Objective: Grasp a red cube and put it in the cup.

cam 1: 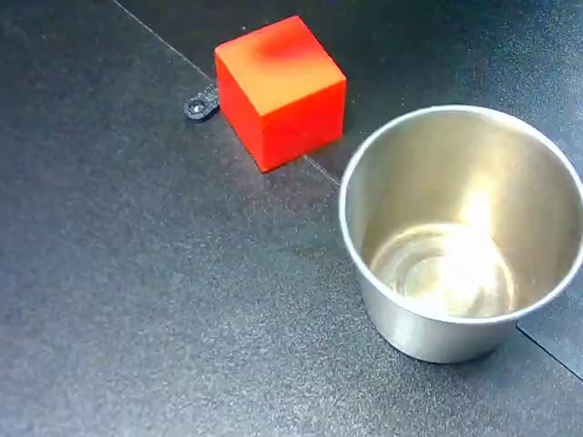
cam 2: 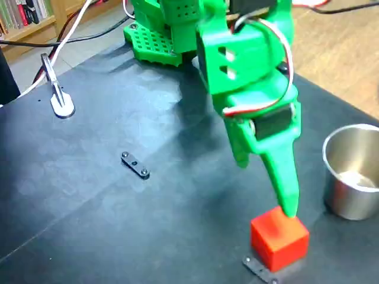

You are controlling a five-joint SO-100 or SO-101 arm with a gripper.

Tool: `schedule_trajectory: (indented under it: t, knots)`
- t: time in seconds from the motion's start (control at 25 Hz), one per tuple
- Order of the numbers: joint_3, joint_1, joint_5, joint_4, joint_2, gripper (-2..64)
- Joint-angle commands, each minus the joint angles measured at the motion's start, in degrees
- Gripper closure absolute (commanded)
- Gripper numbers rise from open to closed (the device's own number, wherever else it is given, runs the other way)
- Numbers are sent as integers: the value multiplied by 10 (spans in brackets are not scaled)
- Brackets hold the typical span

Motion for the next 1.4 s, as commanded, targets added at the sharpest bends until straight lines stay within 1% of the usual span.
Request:
schedule_trajectory:
  t: [0.0,0.32,0.52,0.72,0.96,1.16,1.24,1.36]
  knots:
    - [-40,-4,-3,4,-11,231]
    - [-53,-4,-6,-5,-52,231]
    - [-53,-4,-37,-7,-76,230]
    - [-53,-5,-40,-8,-78,230]
    - [-53,-8,-39,-53,-69,230]
    - [-53,-11,-40,-54,-76,227]
    - [-53,-11,-40,-55,-76,204]
    - [-53,-11,-38,-55,-79,142]
